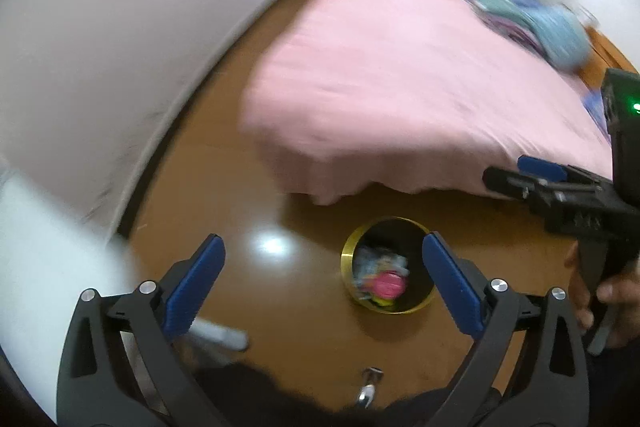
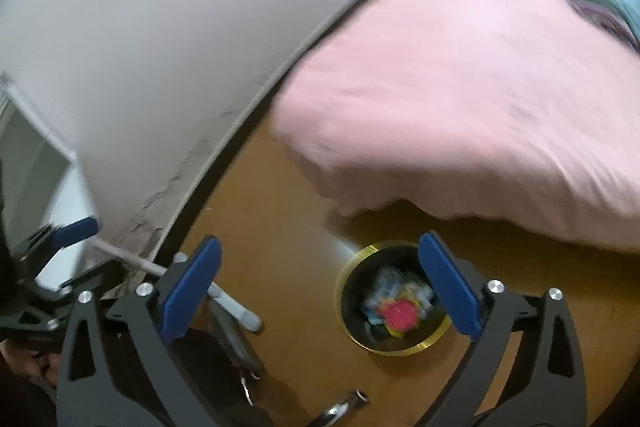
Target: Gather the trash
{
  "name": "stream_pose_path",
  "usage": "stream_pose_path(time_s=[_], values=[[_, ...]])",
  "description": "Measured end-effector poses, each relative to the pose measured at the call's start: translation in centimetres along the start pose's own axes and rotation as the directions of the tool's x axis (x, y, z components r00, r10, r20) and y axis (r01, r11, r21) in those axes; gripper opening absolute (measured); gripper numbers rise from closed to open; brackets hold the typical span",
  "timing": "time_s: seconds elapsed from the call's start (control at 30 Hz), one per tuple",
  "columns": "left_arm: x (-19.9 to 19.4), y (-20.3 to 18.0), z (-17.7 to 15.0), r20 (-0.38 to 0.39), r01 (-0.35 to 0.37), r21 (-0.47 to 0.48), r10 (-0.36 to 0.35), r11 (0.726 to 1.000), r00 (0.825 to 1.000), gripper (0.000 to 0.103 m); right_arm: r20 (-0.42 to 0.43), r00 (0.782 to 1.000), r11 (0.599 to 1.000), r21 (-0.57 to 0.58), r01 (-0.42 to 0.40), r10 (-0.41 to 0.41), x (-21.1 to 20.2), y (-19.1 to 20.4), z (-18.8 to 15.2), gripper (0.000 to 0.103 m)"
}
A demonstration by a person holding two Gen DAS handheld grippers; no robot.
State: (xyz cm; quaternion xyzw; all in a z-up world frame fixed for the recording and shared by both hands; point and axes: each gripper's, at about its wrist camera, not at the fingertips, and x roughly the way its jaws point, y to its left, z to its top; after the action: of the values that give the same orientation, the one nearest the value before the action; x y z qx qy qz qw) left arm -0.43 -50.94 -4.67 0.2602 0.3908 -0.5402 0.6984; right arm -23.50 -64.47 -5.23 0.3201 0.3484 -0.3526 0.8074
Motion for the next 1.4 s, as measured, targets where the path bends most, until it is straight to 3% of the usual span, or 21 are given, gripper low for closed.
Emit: stream_pose_path(time_s=[0.1, 0.17, 0.2, 0.33, 0.43, 0.5, 0.57, 0.6, 0.7, 0.77, 0.83, 1.0, 1.07, 1.17, 1.4], values=[[-6.1, 6.1, -3.0, 0.052, -0.124, -0.124, 0.131, 0.985, 0.990, 0.096, -0.001, 0.997, 0.988, -0.136, -0.070, 0.071, 0.7, 7.2, 0.8, 0.096], [-9.9, 10.1, -5.8, 0.064, -0.203, -0.221, 0.222, 0.954, 0.973, 0.096, -0.013, 0.990, 0.957, -0.255, -0.136, 0.137, 1.1, 13.7, 0.5, 0.096], [-11.9, 12.2, -7.4, 0.056, -0.266, -0.276, 0.292, 0.924, 0.955, 0.096, -0.020, 0.986, 0.942, -0.292, -0.164, 0.165, 1.2, 16.0, 0.2, 0.096], [-19.0, 19.1, -14.1, -0.014, -0.474, -0.449, 0.525, 0.757, 0.851, 0.096, -0.078, 0.953, 0.842, -0.452, -0.295, 0.293, 1.4, 27.5, -2.4, 0.096], [-23.7, 22.6, -19.4, -0.061, -0.528, -0.550, 0.600, 0.646, 0.798, 0.096, -0.148, 0.917, 0.742, -0.547, -0.389, 0.371, 1.2, 35.3, -5.6, 0.096], [-26.5, 24.4, -23.1, -0.106, -0.574, -0.601, 0.656, 0.556, 0.747, 0.096, -0.194, 0.891, 0.669, -0.599, -0.439, 0.411, 0.6, 39.8, -7.7, 0.096], [-28.2, 25.3, -25.8, -0.138, -0.607, -0.628, 0.698, 0.487, 0.703, 0.096, -0.213, 0.871, 0.602, -0.650, -0.464, 0.442, -0.2, 43.5, -9.7, 0.096], [-29.3, 25.9, -27.7, -0.168, -0.629, -0.648, 0.725, 0.430, 0.668, 0.096, -0.213, 0.868, 0.585, -0.664, -0.466, 0.449, -0.4, 44.6, -10.2, 0.096], [-31.3, 27.2, -31.4, -0.208, -0.622, -0.703, 0.735, 0.347, 0.645, 0.096, -0.236, 0.860, 0.537, -0.698, -0.474, 0.453, -0.7, 47.4, -12.3, 0.096], [-31.9, 27.5, -32.7, -0.221, -0.610, -0.724, 0.729, 0.323, 0.648, 0.096, -0.229, 0.857, 0.528, -0.705, -0.473, 0.462, -0.8, 48.1, -13.3, 0.096], [-32.4, 27.8, -33.6, -0.222, -0.607, -0.733, 0.737, 0.306, 0.639, 0.096, -0.223, 0.855, 0.515, -0.718, -0.469, 0.467, -1.1, 48.5, -14.6, 0.096], [-32.8, 28.1, -34.4, -0.221, -0.612, -0.736, 0.750, 0.291, 0.623, 0.096, -0.219, 0.865, 0.501, -0.740, -0.449, 0.452, -0.8, 48.4, -16.0, 0.096], [-32.8, 28.0, -34.7, -0.216, -0.606, -0.738, 0.747, 0.296, 0.629, 0.096, -0.221, 0.865, 0.499, -0.741, -0.449, 0.450, -0.8, 48.2, -16.2, 0.096], [-32.4, 27.5, -34.5, -0.201, -0.592, -0.739, 0.733, 0.322, 0.650, 0.096, -0.215, 0.866, 0.493, -0.749, -0.443, 0.452, -1.1, 47.9, -16.5, 0.096], [-32.1, 27.2, -34.1, -0.180, -0.578, -0.739, 0.725, 0.346, 0.664, 0.096, -0.215, 0.861, 0.479, -0.757, -0.445, 0.460, -1.7, 47.7, -17.0, 0.096]])
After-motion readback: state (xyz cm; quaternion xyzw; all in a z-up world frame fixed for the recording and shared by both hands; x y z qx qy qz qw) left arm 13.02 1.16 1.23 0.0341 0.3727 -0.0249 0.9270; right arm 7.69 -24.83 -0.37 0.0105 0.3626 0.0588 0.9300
